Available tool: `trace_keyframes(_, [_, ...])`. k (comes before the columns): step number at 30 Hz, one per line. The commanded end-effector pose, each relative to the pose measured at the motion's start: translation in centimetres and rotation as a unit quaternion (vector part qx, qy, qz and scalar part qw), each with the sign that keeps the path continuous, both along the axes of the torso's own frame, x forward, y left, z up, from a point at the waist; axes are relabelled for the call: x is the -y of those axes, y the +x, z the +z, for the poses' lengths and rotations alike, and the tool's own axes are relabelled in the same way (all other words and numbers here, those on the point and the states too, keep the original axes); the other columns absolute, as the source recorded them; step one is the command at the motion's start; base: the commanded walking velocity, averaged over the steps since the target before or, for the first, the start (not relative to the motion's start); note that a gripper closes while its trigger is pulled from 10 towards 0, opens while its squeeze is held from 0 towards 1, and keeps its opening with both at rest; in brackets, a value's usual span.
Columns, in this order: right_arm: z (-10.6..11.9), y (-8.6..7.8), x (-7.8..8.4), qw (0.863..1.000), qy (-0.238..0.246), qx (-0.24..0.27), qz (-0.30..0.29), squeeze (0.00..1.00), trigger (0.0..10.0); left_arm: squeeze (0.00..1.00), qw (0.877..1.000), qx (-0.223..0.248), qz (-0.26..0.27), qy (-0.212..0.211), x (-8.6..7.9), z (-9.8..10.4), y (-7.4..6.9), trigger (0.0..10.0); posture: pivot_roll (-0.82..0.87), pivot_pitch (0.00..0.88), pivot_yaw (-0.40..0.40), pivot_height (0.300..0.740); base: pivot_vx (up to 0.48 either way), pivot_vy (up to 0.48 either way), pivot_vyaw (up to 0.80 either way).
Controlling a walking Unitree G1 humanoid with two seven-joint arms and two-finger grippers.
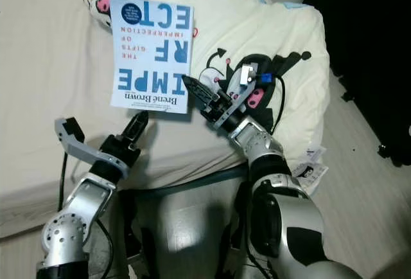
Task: Clean up the room
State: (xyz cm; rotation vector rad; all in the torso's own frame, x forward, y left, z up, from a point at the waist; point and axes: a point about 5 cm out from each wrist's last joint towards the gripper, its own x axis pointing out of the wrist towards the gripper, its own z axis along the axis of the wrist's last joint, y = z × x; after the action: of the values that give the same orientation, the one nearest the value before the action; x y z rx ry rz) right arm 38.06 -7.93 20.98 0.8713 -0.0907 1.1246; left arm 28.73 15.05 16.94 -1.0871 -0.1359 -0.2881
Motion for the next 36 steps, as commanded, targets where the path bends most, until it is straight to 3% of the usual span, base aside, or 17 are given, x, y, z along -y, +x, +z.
trace_keyframes(1, [-0.3, -1.1, -1.8, 0.997, 0.007, 0.019, 0.074, 0.0, 0.0, 0.0, 0.992, -0.011, -0.011, -0.125, 2.9, -1.2, -0.7, 10.0, 0.1, 0.362, -0.066, 0.52, 0.0, 0.0, 0.0])
trace_keyframes(8, [-0.5, -1.3, -2.0, 0.996, 0.006, 0.017, 0.082, 0.0, 0.0, 0.0, 0.986, 0.031, -0.035, -0.163, 3.5, 0.4, -0.3, 10.0, 0.1, 0.364, -0.074, 0.52, 0.0, 0.0, 0.0])
trace_keyframes(10, [-0.5, -1.5, -2.3, 0.996, 0.004, 0.016, 0.088, 0.0, 0.0, 0.0, 0.979, 0.065, -0.05, -0.186, 3.8, 1.6, 0.2, 10.0, 0.1, 0.364, -0.074, 0.52, 0.0, 0.0, 0.0])
trace_keyframes(15, [-0.5, -1.5, -2.0, 0.996, 0.004, 0.014, 0.083, 0.0, 0.0, 0.0, 0.976, 0.094, -0.082, -0.179, 4.3, 2.4, 0.3, 10.0, 0.1, 0.366, -0.077, 0.52, 0.0, 0.0, 0.0])
trace_keyframes(19, [0.0, -1.2, -1.3, 0.997, 0.017, 0.013, 0.067, 0.0, 0.0, 0.0, 0.976, 0.112, -0.107, -0.154, 3.8, 1.9, -0.4, 10.0, 0.1, 0.369, -0.072, 0.52, 0.0, 0.0, 0.0])
trace_keyframes(27, [0.2, -1.1, -1.2, 0.998, 0.029, 0.009, 0.062, 0.0, 0.0, 0.0, 0.97, 0.143, -0.117, -0.161, 1.1, 0.5, -2.6, 10.0, 0.11, 0.371, -0.076, 0.52, 0.0, 0.0, 0.0])
trace_keyframes(36, [0.8, -1.0, -1.2, 0.997, 0.039, 0.012, 0.061, 0.0, 0.0, 0.0, 0.963, 0.179, -0.135, -0.149, 0.4, 0.6, -3.8, 10.0, 0.11, 0.369, -0.075, 0.52, 0.0, 0.0, 0.0])
